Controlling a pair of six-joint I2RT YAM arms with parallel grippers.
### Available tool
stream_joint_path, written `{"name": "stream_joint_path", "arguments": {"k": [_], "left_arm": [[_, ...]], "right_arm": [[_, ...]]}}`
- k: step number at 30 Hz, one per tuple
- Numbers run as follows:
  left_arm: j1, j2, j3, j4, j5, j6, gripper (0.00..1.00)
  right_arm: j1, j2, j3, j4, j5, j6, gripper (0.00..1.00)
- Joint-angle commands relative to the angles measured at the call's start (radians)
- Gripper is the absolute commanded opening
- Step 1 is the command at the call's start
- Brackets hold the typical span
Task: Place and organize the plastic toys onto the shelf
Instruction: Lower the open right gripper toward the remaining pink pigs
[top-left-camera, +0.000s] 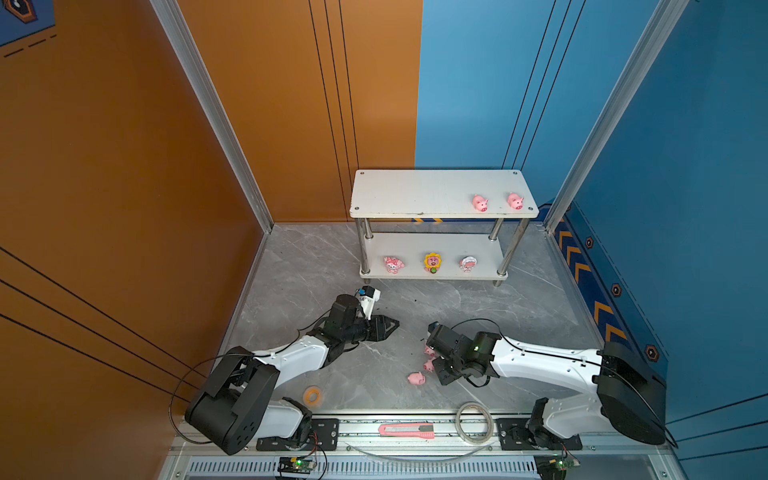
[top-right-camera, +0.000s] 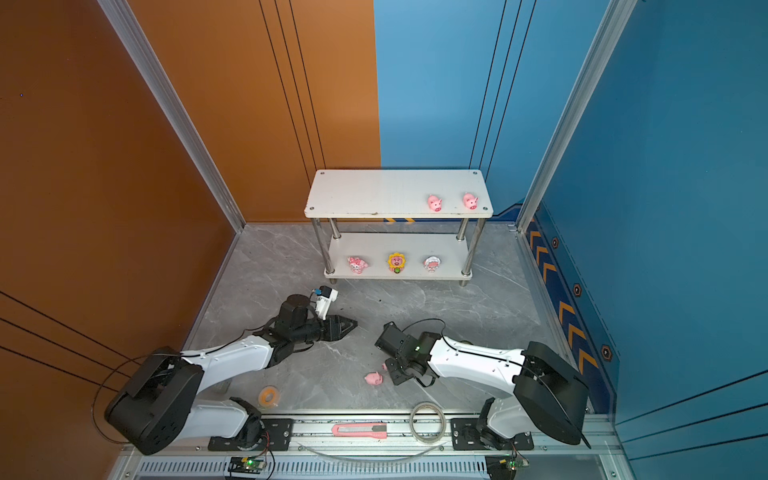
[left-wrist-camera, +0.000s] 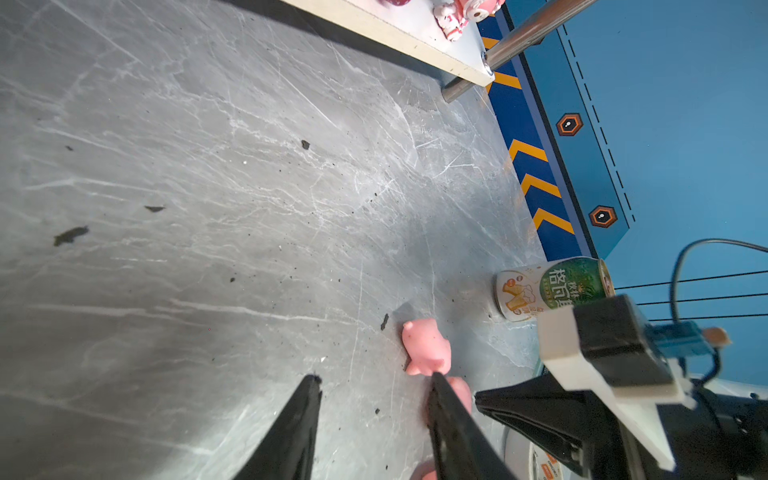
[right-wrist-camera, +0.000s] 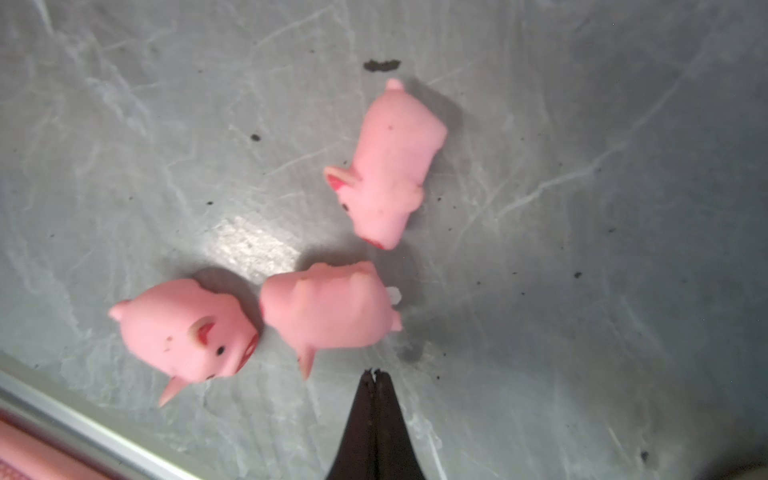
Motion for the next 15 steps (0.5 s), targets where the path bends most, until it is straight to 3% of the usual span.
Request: {"name": "stream_joint_path", "arguments": {"k": [1, 10, 15], "left_arm": [[-0.009, 0.010, 0.026, 0.016, 0.013, 0.009, 0.45], [-0.008, 0.007, 0.025, 0.015, 0.018, 0.012, 0.45], [0.000, -0.005, 0.013, 0.004, 0.019, 0.019, 0.45]], "right_arm": [[-0.021, 0.046, 0.018, 0.061, -0.010, 0.003, 0.04], [-0.009, 0.244, 0.307, 0.125, -0.078, -0.075, 0.07], [0.001, 0.254, 0.350, 0.132, -0.110, -0.067, 0.10]]}}
